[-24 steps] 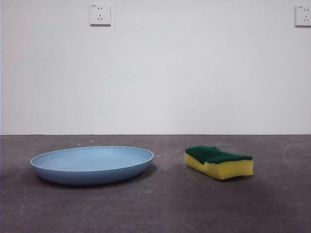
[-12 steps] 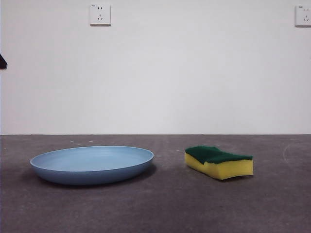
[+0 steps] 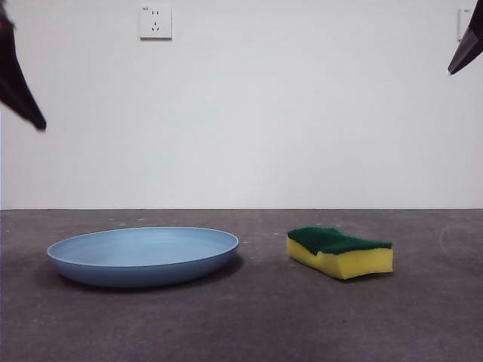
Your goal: Pick up the plate,pick up the cloth,clean the plate with the cloth
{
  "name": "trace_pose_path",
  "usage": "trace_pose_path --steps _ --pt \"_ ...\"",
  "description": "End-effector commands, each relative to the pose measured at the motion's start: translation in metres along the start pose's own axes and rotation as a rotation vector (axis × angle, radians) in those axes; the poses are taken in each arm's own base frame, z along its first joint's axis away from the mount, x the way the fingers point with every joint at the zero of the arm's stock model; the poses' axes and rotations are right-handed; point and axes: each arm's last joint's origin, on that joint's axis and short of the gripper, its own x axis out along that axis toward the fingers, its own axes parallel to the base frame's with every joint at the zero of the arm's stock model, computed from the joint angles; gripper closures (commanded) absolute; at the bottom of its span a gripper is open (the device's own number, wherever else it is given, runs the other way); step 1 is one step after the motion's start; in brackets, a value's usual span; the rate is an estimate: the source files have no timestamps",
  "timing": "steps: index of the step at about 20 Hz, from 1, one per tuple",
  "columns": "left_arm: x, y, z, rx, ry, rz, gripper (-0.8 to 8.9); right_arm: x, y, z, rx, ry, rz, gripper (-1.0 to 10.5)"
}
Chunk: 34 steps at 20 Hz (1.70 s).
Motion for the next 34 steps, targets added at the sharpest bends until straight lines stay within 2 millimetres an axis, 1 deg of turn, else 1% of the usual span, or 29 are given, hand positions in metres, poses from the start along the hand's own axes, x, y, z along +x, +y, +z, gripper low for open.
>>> trace_pose_path --steps 1,5,9,13,17,18,19,20,25,28,30,31,33,34 --pt "0.020 0.006 0.006 0.017 0.068 0.029 4.37 -0.001 0.001 0.001 0.008 -0.001 0.004 5.4" --pt "0.060 0.014 0.021 -0.002 0.171 0.052 4.37 -0.001 0.001 0.000 0.011 0.006 0.003 5.4" --pt "0.098 0.019 0.032 0.002 0.248 0.137 4.37 -0.001 0.001 -0.002 0.021 0.028 0.000 5.4" --pt "0.129 0.023 0.030 0.003 0.317 0.141 4.38 -0.001 0.001 -0.004 0.028 0.045 -0.002 5.4" --pt "0.144 0.024 0.023 0.012 0.351 0.162 4.51 -0.001 0.001 -0.004 0.029 0.047 -0.002 5.4" --pt "0.145 0.024 0.022 0.013 0.356 0.160 5.49 -0.001 0.001 -0.004 0.029 0.047 -0.002 5.4" --pt "0.145 0.022 0.022 0.023 0.356 0.157 7.46 -0.001 0.001 -0.004 0.029 0.047 -0.002 5.4" --pt "0.146 0.022 0.022 0.031 0.349 0.153 8.24 -0.001 0.001 -0.004 0.028 0.046 -0.002 5.4" --pt "0.146 0.020 0.027 0.056 0.320 0.144 8.21 -0.001 0.001 -0.004 0.022 0.048 0.000 5.4" --pt "0.141 0.014 0.035 0.071 0.286 0.133 8.21 0.001 0.007 0.004 -0.040 0.054 0.025 5.4" --pt "0.128 0.007 0.043 0.087 0.236 0.122 8.21 0.005 0.015 0.015 -0.095 0.076 0.049 5.4" --pt "0.119 0.002 0.047 0.099 0.201 0.113 8.21 0.011 0.019 0.024 -0.121 0.107 0.061 5.4" --pt "0.097 -0.008 0.056 0.122 0.131 0.097 8.21 0.024 0.029 0.037 -0.150 0.175 0.081 5.4" --pt "0.084 -0.014 0.059 0.133 0.099 0.091 8.21 0.034 0.035 0.043 -0.186 0.209 0.075 5.4"
